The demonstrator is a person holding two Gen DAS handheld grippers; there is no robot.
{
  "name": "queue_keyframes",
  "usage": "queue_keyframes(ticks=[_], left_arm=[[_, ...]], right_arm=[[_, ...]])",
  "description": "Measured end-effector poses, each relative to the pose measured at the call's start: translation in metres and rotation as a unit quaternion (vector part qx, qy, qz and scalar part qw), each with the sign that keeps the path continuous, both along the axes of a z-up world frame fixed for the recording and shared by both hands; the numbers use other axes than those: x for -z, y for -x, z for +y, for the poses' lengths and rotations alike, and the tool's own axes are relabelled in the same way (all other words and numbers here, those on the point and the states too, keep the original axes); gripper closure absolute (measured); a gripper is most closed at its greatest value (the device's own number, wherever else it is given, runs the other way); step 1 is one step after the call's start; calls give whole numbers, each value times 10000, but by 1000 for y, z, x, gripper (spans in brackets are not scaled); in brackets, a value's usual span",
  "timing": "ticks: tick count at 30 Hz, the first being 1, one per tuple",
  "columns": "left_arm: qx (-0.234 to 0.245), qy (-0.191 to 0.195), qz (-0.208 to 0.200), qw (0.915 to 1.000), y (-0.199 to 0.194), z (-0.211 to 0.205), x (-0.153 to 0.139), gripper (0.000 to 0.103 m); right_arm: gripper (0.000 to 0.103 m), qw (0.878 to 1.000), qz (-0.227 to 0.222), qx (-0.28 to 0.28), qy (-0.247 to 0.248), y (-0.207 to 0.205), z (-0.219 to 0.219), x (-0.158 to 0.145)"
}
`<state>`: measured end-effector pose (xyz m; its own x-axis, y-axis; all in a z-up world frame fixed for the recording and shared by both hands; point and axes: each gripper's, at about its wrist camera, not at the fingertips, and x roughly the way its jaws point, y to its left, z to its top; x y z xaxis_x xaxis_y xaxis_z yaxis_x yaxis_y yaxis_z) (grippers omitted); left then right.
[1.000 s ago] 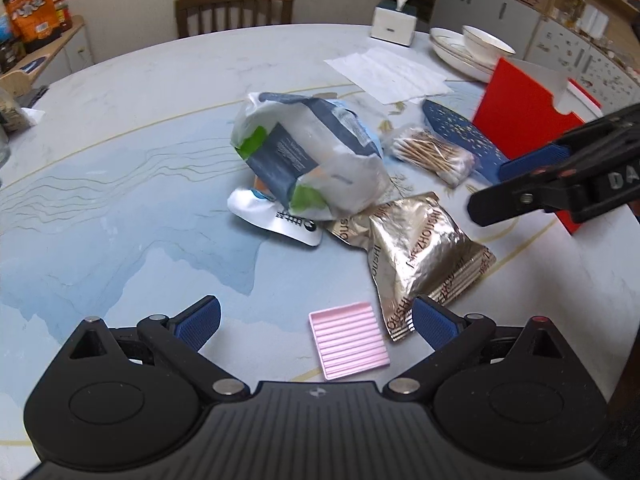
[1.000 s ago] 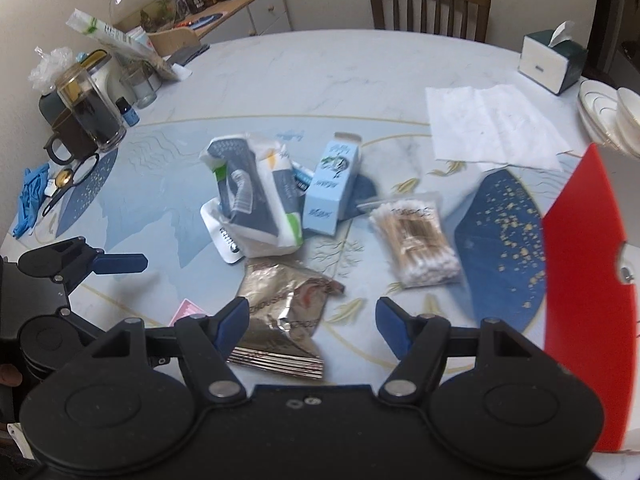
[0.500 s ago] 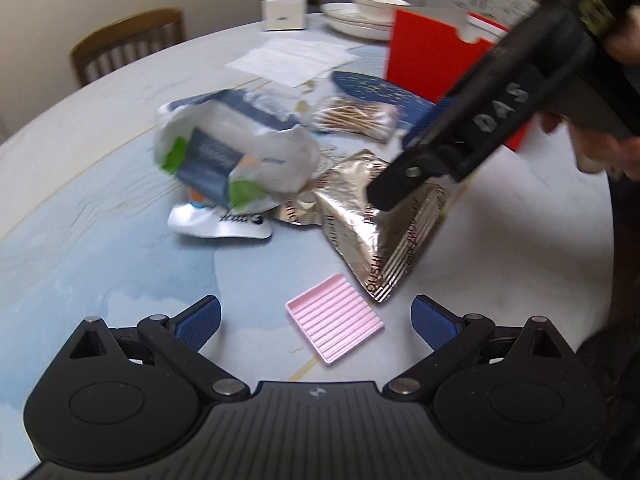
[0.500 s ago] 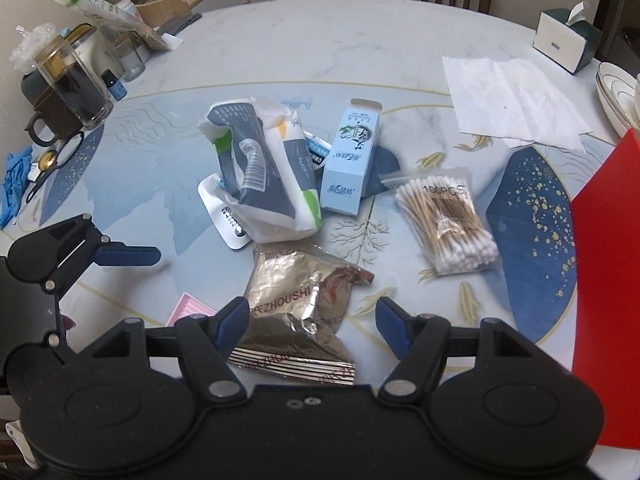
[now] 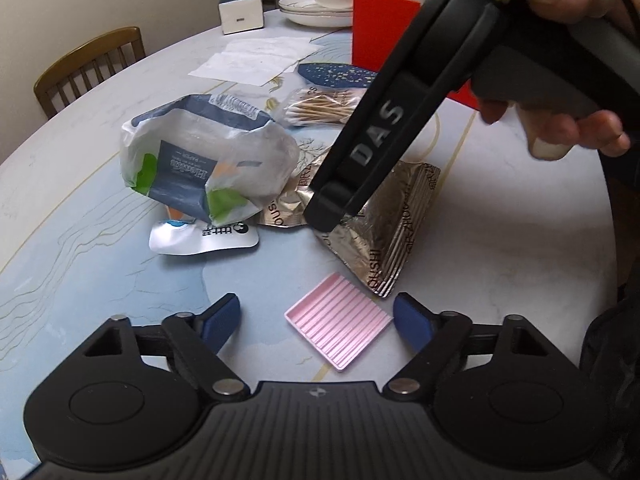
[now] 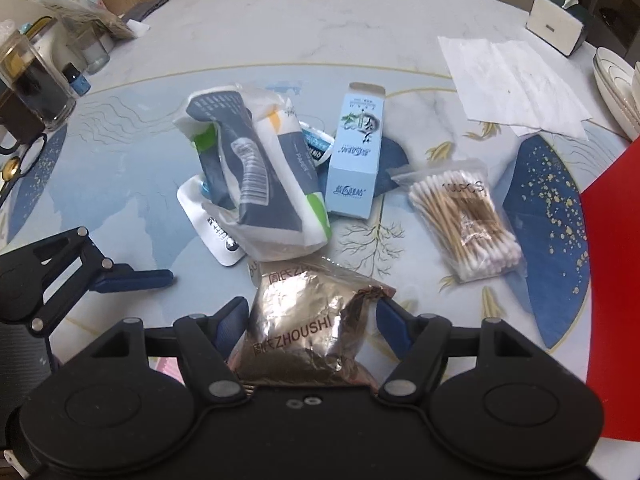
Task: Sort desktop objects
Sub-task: 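Grasp the pink soap dish with the left tool while the right tool grasps the gold foil bag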
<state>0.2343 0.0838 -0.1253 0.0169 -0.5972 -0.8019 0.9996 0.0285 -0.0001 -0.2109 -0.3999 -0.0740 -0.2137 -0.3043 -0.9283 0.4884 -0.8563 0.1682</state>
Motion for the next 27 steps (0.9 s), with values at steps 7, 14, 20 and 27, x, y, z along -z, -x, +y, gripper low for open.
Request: queue_keyframes(ticks=[7,14,20,27], left_arm=[[-30,66,85,9999,3,-2,-1,41],[-342,72,100,9993,5,-3,-2,47],[-637,60,113,9979,10,-2,-3,47],[-979,81,171,9950,16,0,-4,47]], right_arm=[[31,9999,-98,-81,-83,-2,-4,9],[31,9997,-2,-240,-85,-5,1,10],[35,9994,18,-331,-75,-9,9,10],[46,9993,18,-370,-19,-12,23,8]])
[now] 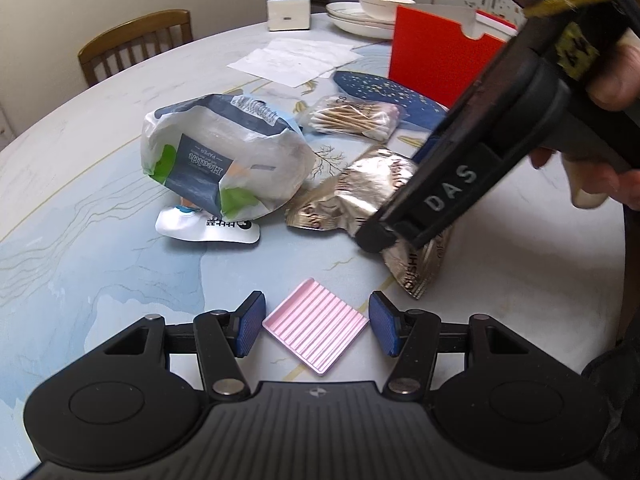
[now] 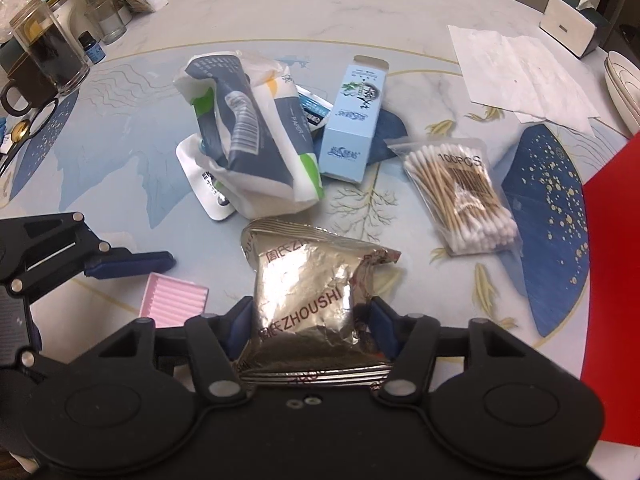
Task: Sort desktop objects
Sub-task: 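Lift and carry the pink dish and foil bag over the red box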
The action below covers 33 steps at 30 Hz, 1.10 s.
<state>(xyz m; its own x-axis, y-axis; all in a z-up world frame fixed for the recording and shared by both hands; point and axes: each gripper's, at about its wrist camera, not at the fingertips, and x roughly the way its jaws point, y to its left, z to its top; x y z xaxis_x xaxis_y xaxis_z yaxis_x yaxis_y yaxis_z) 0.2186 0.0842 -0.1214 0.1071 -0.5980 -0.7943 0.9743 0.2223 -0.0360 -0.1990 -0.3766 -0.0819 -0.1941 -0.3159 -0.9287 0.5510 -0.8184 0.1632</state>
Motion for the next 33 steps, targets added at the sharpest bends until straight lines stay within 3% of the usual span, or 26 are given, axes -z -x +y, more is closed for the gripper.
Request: queue_keyframes(ticks=[6,25,33], left_arm=[[-324,32,149,9994,4,5,-2,47],[-1194,-53,383,9921,21,0,-10,47],[-1474,79,440,9881,31,-10,-33,47]], right_arm=[[56,10000,11,-60,58,-3,17,-4],[57,9982,12,-189,572,-11,88,-35],[57,9969,168,-276,718,-8,114,-59]])
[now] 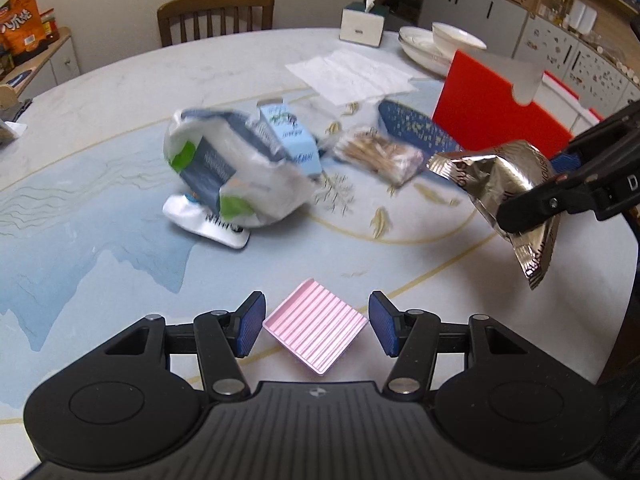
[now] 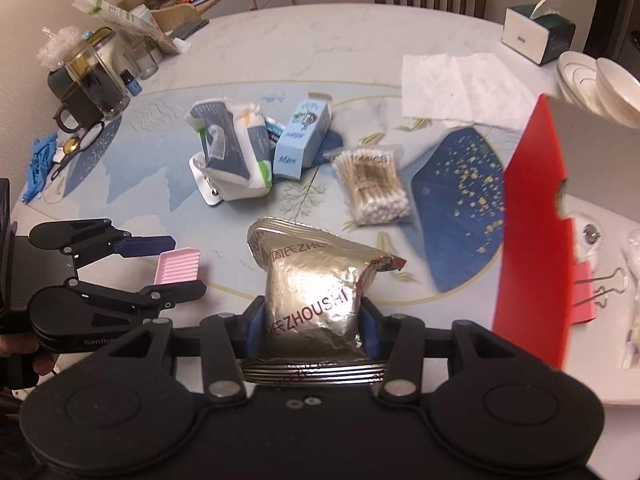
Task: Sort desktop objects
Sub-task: 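Lift and carry the pink dish and foil bag over the red box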
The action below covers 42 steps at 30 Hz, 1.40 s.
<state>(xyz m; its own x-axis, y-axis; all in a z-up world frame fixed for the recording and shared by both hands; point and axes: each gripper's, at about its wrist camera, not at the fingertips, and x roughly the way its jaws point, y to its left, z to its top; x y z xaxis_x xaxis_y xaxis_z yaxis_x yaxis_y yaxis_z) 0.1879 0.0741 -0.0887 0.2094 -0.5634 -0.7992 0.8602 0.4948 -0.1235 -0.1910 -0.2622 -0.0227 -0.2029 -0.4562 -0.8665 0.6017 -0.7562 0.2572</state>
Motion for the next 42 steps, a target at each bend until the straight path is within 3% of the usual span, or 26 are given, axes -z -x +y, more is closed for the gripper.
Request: queue_keyframes(ticks=[17,42], left_arm=[[-66,478,29,9988,23,-54,-61,47],[283,675,-301,9969,64,-159,-97,47]], right_arm=[[57,9987,424,57,283,33,70,-42],[57,9975,493,462,222,84,170,-29]])
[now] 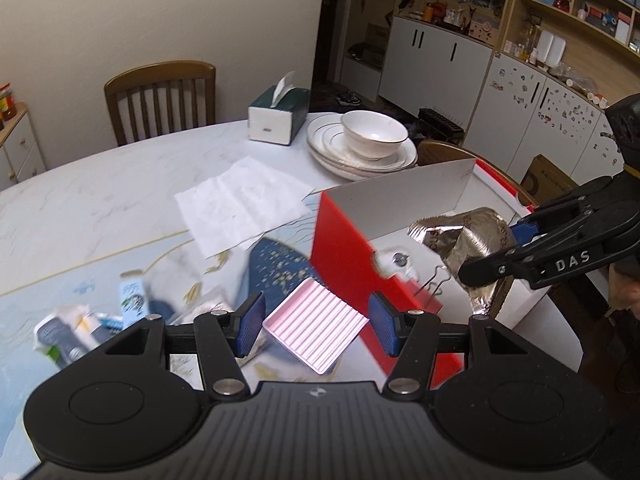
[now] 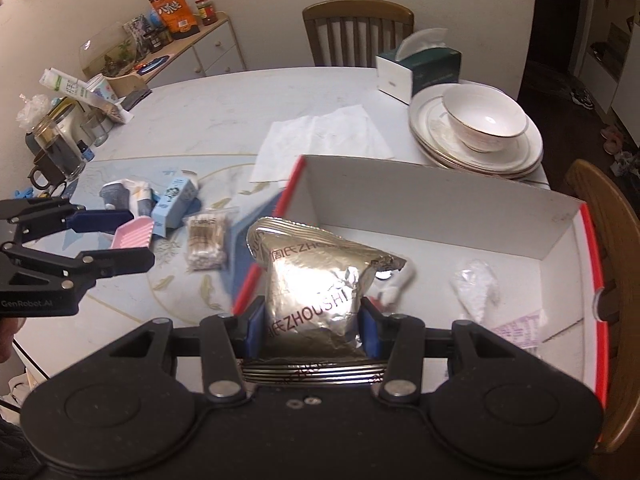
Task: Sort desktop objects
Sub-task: 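Lift and carry the pink dish and foil bag over the red box, then lower both tools into the box and open them to drop dish and bag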
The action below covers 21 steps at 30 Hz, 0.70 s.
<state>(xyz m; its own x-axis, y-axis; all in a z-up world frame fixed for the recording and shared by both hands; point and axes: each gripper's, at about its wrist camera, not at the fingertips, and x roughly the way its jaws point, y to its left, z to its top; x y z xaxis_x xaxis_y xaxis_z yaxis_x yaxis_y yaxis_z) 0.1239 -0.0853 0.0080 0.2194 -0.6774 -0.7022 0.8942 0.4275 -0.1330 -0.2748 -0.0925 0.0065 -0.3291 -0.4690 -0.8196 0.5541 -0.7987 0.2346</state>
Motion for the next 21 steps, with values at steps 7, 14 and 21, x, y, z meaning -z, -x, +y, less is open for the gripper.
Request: queue_keyframes(ticks=[7,14,21], left_arm=[[233,-12,-134,9996,13,-33,-5,47],[550,-15,-316,9980,26,-74,-10,47],[834,-107,-426,9955,37,-118,-6,47]], right_arm=[[57,9999,-61,98,-27,10,22,10],[57,9996,-87,246,-107,19,44,19],[57,9988,-109,414,-230,26,66,28]])
